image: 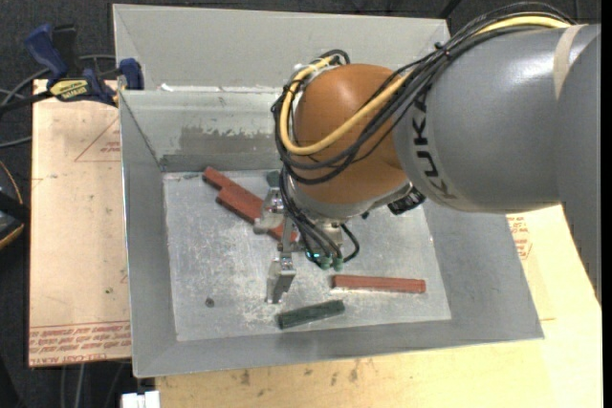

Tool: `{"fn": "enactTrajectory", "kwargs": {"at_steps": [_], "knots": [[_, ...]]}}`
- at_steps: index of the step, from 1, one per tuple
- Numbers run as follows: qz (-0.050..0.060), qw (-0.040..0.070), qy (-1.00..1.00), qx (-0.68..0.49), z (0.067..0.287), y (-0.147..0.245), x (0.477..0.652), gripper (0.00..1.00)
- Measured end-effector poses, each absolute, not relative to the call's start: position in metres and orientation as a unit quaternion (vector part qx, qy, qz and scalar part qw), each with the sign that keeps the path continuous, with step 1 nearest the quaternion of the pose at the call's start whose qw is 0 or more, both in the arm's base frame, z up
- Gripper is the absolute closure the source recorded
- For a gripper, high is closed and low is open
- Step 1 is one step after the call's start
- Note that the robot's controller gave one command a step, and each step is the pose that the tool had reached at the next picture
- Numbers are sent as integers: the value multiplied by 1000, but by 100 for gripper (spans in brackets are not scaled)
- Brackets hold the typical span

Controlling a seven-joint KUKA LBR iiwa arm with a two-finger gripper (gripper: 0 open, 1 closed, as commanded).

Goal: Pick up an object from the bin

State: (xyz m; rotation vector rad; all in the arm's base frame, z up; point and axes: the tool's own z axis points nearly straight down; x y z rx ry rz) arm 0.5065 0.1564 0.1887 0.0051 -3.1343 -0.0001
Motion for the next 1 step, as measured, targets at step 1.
{"fn": "enactTrajectory", "kwargs": {"at_steps": [1], "knots": [[0,0,-1000,0,192,156,508,0]]}}
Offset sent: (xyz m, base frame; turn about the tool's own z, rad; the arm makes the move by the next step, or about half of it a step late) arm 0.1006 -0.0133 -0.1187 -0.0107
